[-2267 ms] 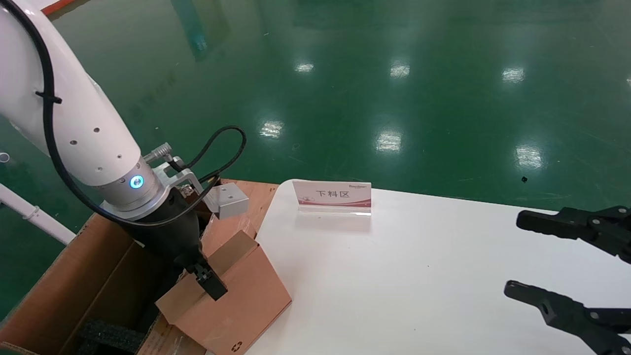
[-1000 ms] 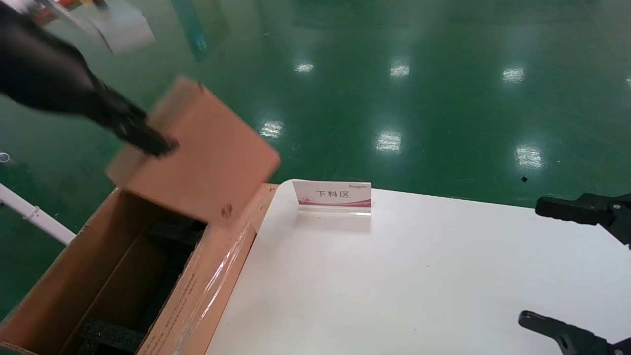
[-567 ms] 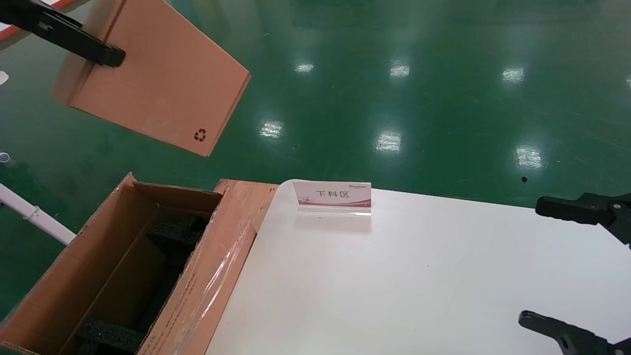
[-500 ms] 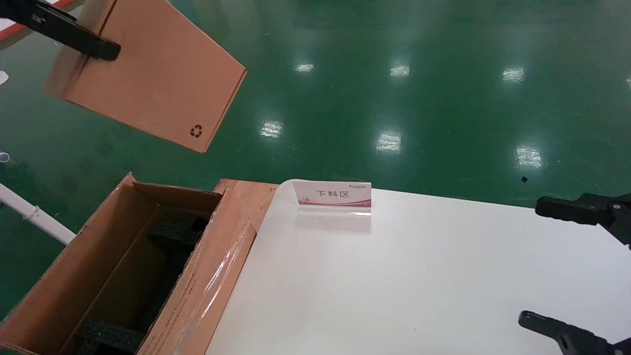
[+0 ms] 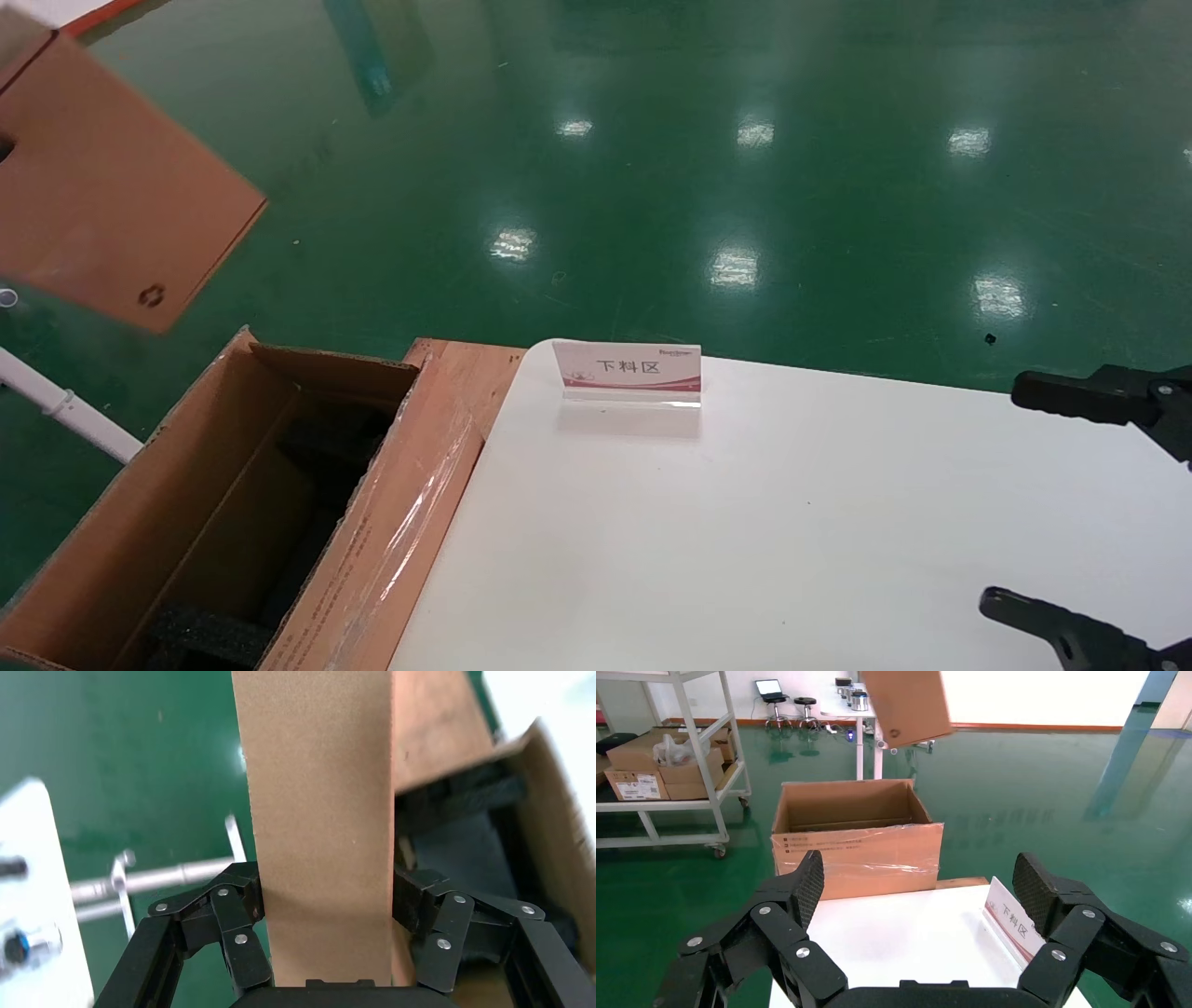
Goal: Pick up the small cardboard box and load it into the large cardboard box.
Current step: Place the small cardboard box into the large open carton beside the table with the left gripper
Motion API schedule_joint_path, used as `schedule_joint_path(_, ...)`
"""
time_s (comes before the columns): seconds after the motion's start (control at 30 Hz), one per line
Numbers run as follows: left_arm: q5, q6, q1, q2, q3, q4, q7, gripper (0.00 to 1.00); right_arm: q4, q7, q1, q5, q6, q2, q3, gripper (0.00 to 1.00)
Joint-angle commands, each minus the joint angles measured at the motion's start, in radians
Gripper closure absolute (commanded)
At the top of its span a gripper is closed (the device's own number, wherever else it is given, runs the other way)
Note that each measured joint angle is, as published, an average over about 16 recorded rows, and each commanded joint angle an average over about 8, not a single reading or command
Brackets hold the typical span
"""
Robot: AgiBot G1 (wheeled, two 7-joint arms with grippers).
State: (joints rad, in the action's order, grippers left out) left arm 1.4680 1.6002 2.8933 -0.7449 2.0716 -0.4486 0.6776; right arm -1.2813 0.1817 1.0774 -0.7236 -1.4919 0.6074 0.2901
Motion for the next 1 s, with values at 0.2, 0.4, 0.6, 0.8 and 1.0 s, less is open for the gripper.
schedule_joint_path(0.2, -0.027, 0.006, -0.027, 0.027, 0.116, 0.024, -0.027, 1.00, 0.000, 0.000, 0.000, 0.000, 0.000, 0.000, 0.000, 0.00)
schedule_joint_path(0.4, -0.119, 0.006, -0.025, 0.027, 0.217, -0.019, 0.022, 1.00, 0.000, 0.000, 0.000, 0.001, 0.000, 0.000, 0.001, 0.00)
schedule_joint_path(0.6, -0.209, 0.007, -0.019, 0.018, 0.337, -0.091, 0.086, 1.00, 0.000, -0.001, 0.000, 0.001, 0.001, 0.000, 0.001, 0.00)
schedule_joint_path(0.8, -0.325, 0.005, -0.025, 0.014, 0.475, -0.162, 0.166, 1.00, 0.000, -0.001, 0.000, 0.001, 0.001, -0.001, 0.002, 0.00)
schedule_joint_path(1.0, -0.447, -0.004, -0.043, -0.001, 0.587, -0.203, 0.230, 1.00, 0.000, -0.001, 0.000, 0.001, 0.001, -0.001, 0.002, 0.00)
